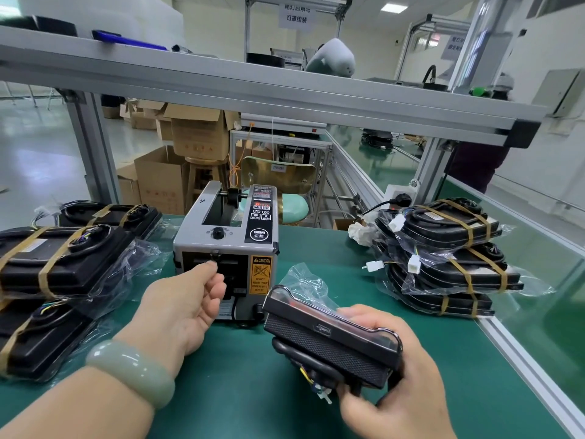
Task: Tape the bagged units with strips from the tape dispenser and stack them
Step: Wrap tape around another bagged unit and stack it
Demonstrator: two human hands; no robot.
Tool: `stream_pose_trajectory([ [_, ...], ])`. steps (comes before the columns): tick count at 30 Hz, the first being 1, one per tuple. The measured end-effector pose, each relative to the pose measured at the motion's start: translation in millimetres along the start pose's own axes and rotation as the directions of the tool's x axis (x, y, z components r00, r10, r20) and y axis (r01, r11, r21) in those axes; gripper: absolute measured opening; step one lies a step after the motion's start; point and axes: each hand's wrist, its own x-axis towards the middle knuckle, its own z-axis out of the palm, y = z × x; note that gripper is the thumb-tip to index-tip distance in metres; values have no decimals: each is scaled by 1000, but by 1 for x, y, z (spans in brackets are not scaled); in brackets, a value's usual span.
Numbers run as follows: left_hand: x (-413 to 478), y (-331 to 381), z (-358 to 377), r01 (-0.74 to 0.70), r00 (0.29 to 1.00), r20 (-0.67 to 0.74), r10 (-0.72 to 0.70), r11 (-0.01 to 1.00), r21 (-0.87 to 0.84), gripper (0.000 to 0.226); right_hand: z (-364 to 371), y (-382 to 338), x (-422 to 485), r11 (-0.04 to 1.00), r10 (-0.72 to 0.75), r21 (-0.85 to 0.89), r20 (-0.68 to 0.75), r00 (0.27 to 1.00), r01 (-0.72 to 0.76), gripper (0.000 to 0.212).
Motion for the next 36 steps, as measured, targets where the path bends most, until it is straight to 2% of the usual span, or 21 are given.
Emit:
stream_pose_trajectory([
  [10, 0, -10, -3, 24, 1000, -14, -24, 1000, -4, 15, -2, 4, -1, 999, -15, -28, 14, 1000, 15, 56],
  [28, 9, -17, 9, 24, 980, -195, -33, 998, -51, 17, -2, 8, -3, 998, -44, -51, 30, 999, 46, 59],
  [31, -4, -14, 4, 24, 992, -124, -33, 997, -70, 20, -2, 7, -2, 998, -34, -47, 20, 999, 35, 58],
  [36, -50, -15, -14, 26, 993, 120, -19, 998, -54, 16, 1, 3, -1, 999, -38, -34, -9, 999, 37, 58],
])
